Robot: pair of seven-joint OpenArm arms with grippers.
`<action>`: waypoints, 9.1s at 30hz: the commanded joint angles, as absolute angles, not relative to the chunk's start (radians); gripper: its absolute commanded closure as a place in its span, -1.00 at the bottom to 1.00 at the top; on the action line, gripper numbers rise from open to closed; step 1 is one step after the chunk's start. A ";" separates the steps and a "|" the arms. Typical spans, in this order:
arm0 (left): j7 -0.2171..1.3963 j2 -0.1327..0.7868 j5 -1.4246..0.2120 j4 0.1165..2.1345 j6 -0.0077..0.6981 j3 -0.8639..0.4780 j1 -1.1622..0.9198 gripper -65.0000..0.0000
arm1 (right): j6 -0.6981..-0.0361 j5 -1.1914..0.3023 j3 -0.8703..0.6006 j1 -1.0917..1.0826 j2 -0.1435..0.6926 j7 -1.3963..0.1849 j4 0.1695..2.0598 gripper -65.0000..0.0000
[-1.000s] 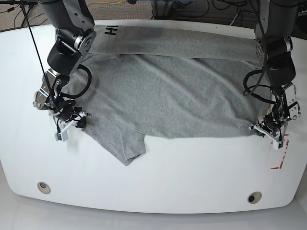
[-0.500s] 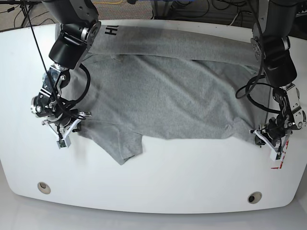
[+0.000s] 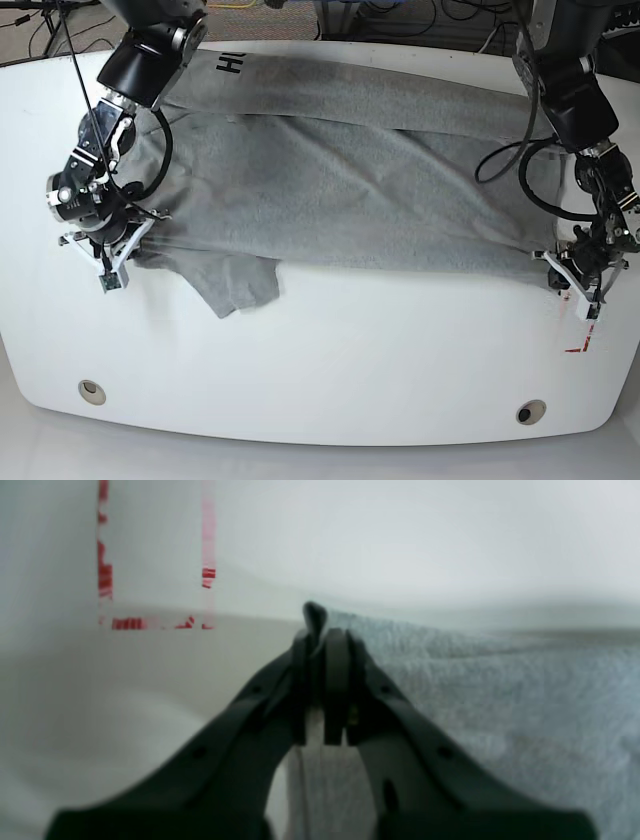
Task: Layout the t-shirt on the table in an organized manner, then fold the t-shirt properly
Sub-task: 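Fold the held hem over toward the printed collar edge with both grippers, then release the hem and move the right gripper to the sleeve, then grasp the sleeve with the right gripper and fold it over the shirt, then release the sleeve and regrasp the shirt end with the right gripper, then grasp the opposite shirt end with the left gripper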
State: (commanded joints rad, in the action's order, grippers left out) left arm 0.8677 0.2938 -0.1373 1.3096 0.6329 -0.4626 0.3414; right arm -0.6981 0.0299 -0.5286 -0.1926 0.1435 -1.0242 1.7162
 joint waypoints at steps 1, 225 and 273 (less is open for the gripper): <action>0.881 0.294 -0.137 1.339 0.642 -0.464 0.325 0.97 | -0.698 0.030 -0.529 -0.179 0.142 -1.033 1.745 1.00; 1.070 0.199 -0.211 1.797 0.698 -0.558 -0.208 -0.16 | -0.698 -0.461 -0.582 0.361 0.148 -1.125 1.985 -0.04; 1.175 0.217 -0.348 1.633 0.698 -0.656 0.039 -0.34 | -0.698 -0.228 -0.575 0.131 0.248 -0.849 1.475 0.83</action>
State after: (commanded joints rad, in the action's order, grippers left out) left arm 1.1745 0.2171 -0.3475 1.6333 0.6981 -0.6559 0.0391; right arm -0.6981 -0.2279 -0.5746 0.1312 0.2478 -0.8493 1.4753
